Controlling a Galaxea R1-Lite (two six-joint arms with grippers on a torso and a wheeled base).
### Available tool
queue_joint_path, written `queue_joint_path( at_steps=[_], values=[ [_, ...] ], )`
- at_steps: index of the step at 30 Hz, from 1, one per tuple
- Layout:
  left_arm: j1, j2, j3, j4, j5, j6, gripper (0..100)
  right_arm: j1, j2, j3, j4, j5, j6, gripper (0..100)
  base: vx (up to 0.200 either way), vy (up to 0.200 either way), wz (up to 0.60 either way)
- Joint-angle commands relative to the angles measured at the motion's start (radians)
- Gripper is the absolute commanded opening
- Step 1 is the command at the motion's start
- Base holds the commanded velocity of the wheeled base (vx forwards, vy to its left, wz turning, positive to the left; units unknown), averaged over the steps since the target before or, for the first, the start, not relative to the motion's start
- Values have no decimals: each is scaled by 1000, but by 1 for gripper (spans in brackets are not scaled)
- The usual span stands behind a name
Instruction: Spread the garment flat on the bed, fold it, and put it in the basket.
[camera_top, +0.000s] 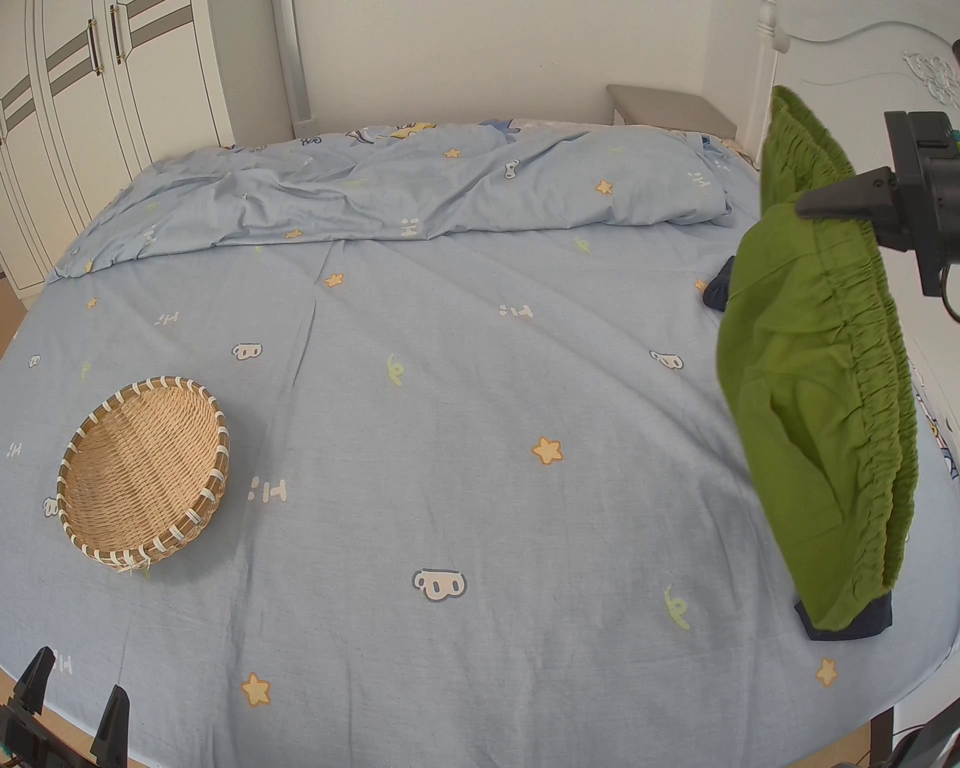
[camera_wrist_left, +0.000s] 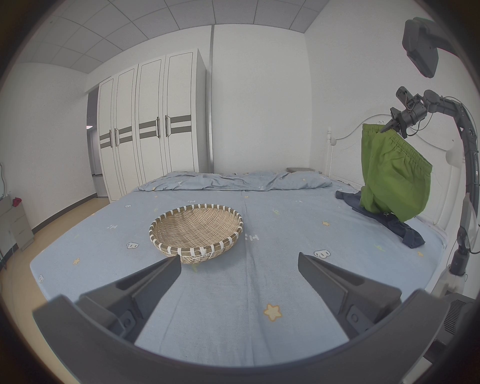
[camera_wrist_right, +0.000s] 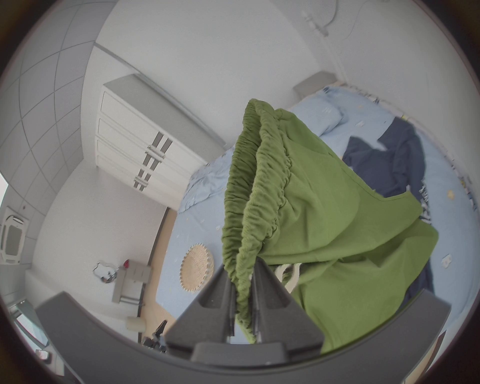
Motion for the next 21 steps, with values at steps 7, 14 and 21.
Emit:
queue_joint_path(
  at_steps=[7, 14, 21],
  values=[
    [0, -16, 18, 0, 0, 0, 100, 254, 100, 403, -487, -39, 86, 0, 0, 0, 0],
    [0, -16, 18, 0, 0, 0, 100, 402, 258, 515, -899, -117, 88, 0, 0, 0, 0],
    [0, -16, 18, 0, 0, 0, 100, 498, 439, 392, -899, -243, 88, 0, 0, 0, 0]
  ],
)
